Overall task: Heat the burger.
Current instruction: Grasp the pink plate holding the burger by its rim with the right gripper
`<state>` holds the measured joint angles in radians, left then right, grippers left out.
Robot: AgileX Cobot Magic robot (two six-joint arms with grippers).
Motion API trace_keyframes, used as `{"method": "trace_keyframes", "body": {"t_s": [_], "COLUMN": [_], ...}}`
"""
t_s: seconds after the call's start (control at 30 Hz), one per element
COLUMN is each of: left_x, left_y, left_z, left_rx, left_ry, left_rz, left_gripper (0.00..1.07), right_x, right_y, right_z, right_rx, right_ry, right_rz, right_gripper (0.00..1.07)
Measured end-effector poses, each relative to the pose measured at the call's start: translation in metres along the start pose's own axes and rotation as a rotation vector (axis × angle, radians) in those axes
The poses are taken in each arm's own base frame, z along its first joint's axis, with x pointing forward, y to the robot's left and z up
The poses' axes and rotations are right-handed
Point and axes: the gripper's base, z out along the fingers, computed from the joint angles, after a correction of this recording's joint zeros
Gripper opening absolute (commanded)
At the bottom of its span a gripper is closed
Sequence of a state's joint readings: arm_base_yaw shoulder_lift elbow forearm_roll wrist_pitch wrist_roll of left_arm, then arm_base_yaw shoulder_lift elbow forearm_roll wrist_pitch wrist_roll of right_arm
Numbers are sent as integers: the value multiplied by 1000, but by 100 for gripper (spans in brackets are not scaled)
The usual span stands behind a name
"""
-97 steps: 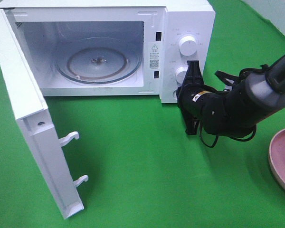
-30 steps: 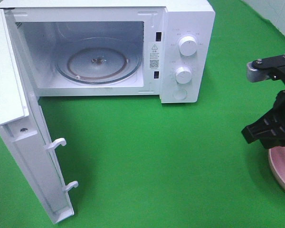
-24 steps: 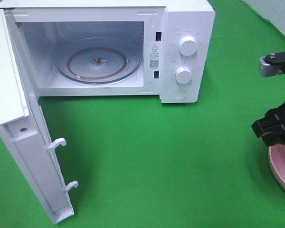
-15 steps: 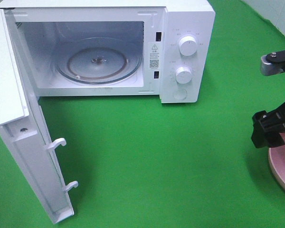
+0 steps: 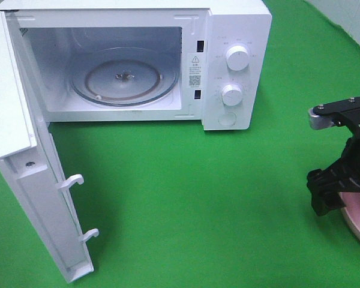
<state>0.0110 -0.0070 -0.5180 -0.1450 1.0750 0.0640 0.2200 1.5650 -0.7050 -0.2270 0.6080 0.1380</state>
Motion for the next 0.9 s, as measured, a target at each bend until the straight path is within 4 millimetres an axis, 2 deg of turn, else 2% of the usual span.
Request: {"method": "trace_keyframes", "body": {"t_s": [0.17,0.5,0.9], "left_x": [0,0,0], "left_y": [0,0,0], "left_z": [0,0,0], "left_rx": [0,0,0], "left_ry": [0,0,0], "left_rz": [0,0,0], "left_gripper": [98,98,98], "right_x": [-1,-5,-9], "right_y": [-6,-2,-1], "right_z": [16,42,52], "right_rx": [-1,-16,-11], "right_ry": [51,79,76], "right_rz": [26,12,15], "right_gripper": [92,88,84]}}
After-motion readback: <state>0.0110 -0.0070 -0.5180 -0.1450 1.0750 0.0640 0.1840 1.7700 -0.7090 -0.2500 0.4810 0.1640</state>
